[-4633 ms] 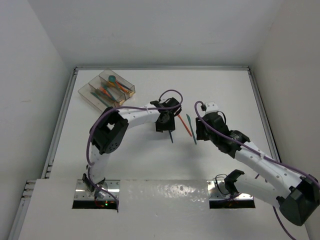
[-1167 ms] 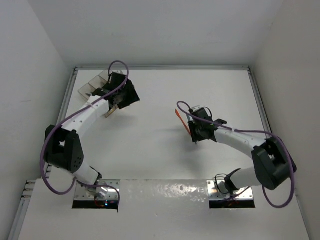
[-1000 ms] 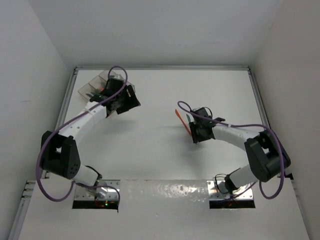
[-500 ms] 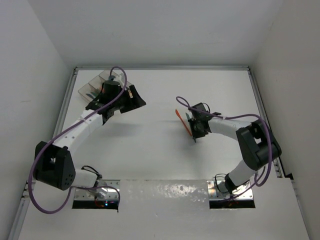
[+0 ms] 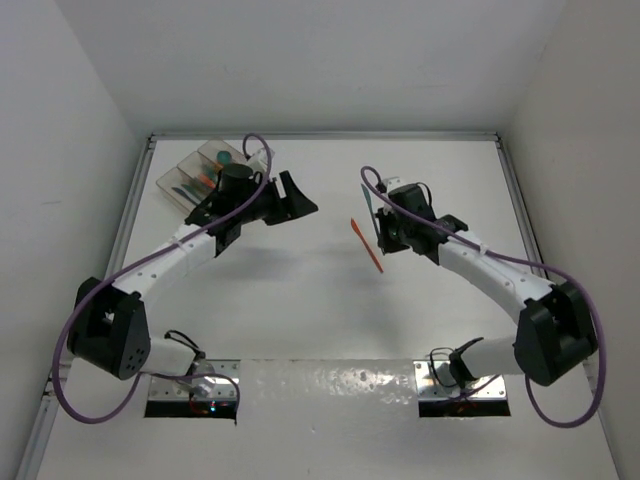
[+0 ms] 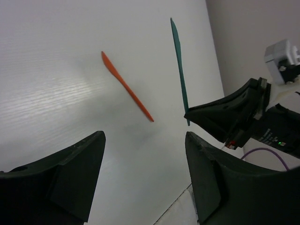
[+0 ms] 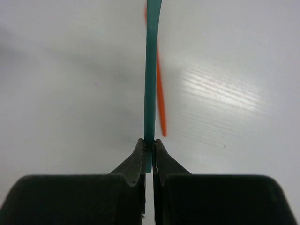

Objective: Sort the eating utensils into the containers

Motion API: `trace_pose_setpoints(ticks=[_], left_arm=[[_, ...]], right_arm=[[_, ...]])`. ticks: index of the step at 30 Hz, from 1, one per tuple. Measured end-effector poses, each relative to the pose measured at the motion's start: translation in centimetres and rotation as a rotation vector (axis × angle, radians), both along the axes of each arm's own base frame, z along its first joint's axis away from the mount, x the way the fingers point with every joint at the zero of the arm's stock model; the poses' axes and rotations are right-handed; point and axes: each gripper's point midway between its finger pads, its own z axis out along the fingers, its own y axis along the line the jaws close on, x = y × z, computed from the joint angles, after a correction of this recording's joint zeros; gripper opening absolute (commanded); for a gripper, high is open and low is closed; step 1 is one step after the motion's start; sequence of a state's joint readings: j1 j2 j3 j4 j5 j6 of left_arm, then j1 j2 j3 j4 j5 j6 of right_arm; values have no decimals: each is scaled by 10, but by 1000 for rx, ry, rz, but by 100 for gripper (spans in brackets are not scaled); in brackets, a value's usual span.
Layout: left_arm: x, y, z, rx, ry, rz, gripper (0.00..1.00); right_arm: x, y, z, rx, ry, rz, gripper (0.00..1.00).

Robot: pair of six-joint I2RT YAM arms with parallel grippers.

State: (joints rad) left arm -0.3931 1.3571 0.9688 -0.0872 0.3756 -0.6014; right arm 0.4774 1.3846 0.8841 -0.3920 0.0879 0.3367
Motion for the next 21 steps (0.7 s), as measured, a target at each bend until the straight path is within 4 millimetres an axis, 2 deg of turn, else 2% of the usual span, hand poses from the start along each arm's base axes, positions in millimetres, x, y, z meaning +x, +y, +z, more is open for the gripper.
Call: trace_pose_setpoints(ticks=[3,6,13,21], left_arm=[[-3,-20,4,-34,-10,-41,67],[-4,-42,7,-62,-11,-79,66],[-5,-86,14,-92,-20,-152,61],[9,-104,1,-73,14,-140,51]], right_arm=[[6,21,32,64,-69,45,0],[3,37,47,110,-87,80,0],[-11,60,52,178,-54,131,0],[-10,69,63,225,-59,141,0]])
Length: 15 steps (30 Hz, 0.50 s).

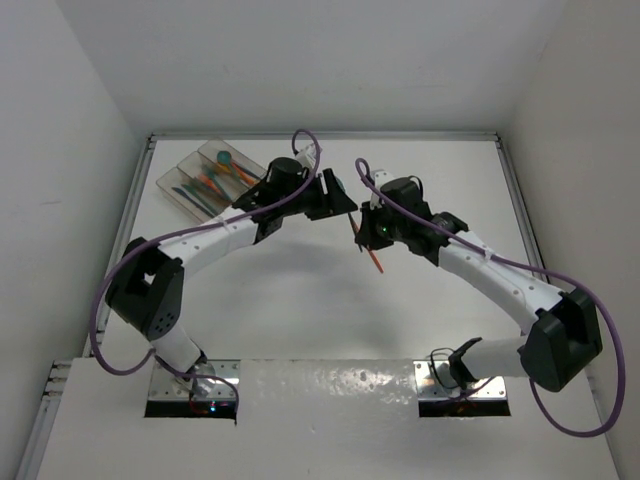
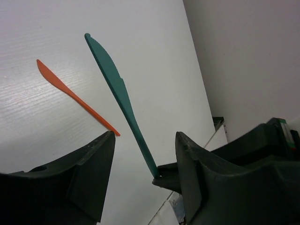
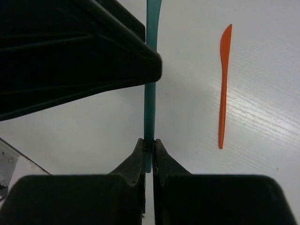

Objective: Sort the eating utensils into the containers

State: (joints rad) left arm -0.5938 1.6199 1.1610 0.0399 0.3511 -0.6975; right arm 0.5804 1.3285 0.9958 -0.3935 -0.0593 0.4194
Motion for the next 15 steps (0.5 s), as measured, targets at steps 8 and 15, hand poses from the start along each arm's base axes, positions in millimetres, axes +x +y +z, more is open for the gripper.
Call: trace_pose_setpoints(ticks=[8,15], left_arm=[[7,-6,-12,14,37,16,4],[16,-6,2,-9,16,41,0]], right_arm=[[-1,4,3,21,2,15,3],[4,7,6,32,-12,5,46]])
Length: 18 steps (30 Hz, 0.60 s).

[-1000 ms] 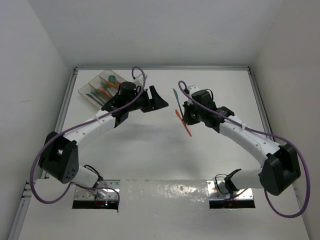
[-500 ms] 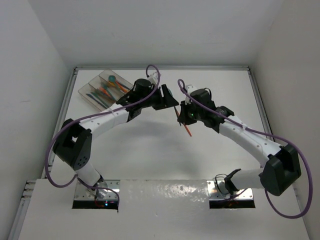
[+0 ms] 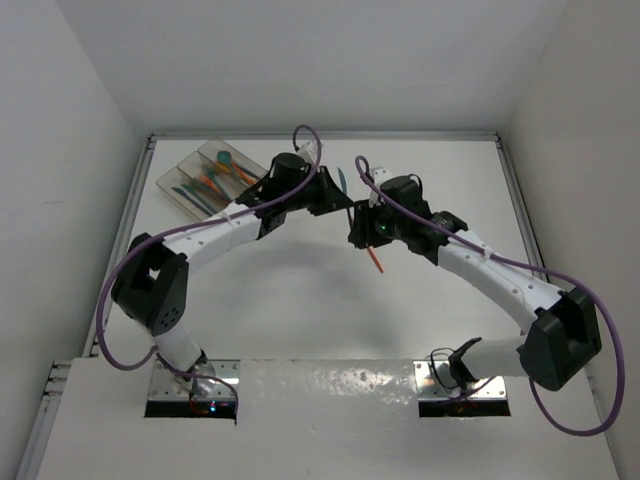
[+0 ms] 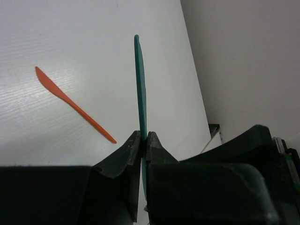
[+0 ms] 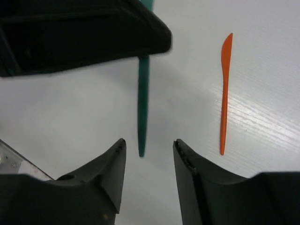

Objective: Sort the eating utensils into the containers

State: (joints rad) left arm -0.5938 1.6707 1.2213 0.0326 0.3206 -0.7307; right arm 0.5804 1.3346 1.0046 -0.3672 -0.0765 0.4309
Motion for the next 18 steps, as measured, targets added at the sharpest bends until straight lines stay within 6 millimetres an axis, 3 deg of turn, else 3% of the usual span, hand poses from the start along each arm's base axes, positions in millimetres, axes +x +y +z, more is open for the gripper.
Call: trace_pose_setpoints(ticks=[2,5,10,14,16,18], left_arm=[[8,10,-3,8,10,28,0],[35,56,-11,29,41,142,0],[80,196,-31,104,122,470,0],[91,302,-43,158,174,703,0],[86,340,-52,187,213,782,0],[82,364,-59,212,244,827,0]], right_arm=[[2,-3,-1,-13,-8,-11,55],[5,-6,-2,-31,-18,-22,59],[10,-13,-7,-78,-35,-38,60],[17,-21,-20,-147,-39,-54,61],[20,-25,-29,-185,-31,-60,61],[21,-29,-37,-215,-17,-64,60]])
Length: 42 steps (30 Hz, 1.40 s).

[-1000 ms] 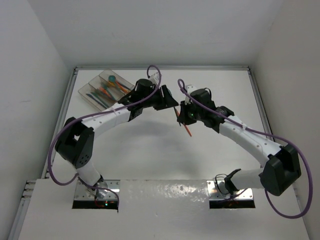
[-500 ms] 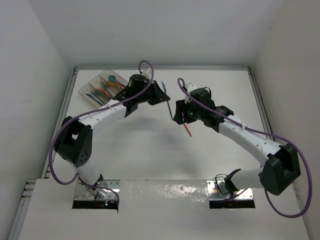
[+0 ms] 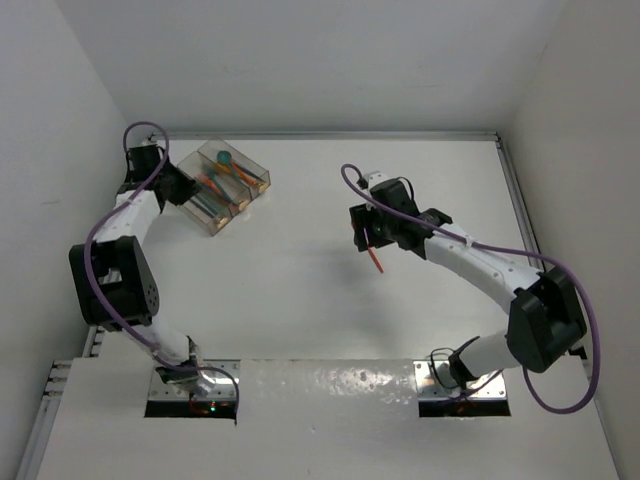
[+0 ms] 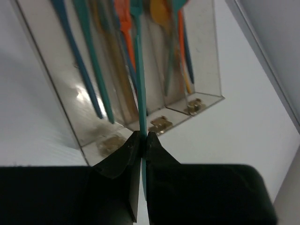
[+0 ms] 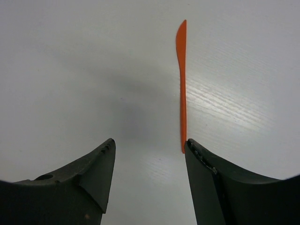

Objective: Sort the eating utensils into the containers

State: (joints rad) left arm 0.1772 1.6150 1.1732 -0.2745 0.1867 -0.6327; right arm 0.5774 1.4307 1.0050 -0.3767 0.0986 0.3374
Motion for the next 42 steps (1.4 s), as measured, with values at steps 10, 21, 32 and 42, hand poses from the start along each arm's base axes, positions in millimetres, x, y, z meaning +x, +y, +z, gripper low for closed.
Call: trace_pose_setpoints(ticks=[10,21,32,42], left_arm=[[23,68,-39,30,116,102,0],[44,75,-45,40,115,82,46],[18,42,12,34,25,23,52],[-31,-124,88,61,-182,-332,53]], right_arm=[[2,-7,-13,-52,19,-2,60],[9,-19,-32,-92,57,-30,59],[10,-41,-98,-159,230,-56,54],[4,-36,-129,-157,337,-24,42]])
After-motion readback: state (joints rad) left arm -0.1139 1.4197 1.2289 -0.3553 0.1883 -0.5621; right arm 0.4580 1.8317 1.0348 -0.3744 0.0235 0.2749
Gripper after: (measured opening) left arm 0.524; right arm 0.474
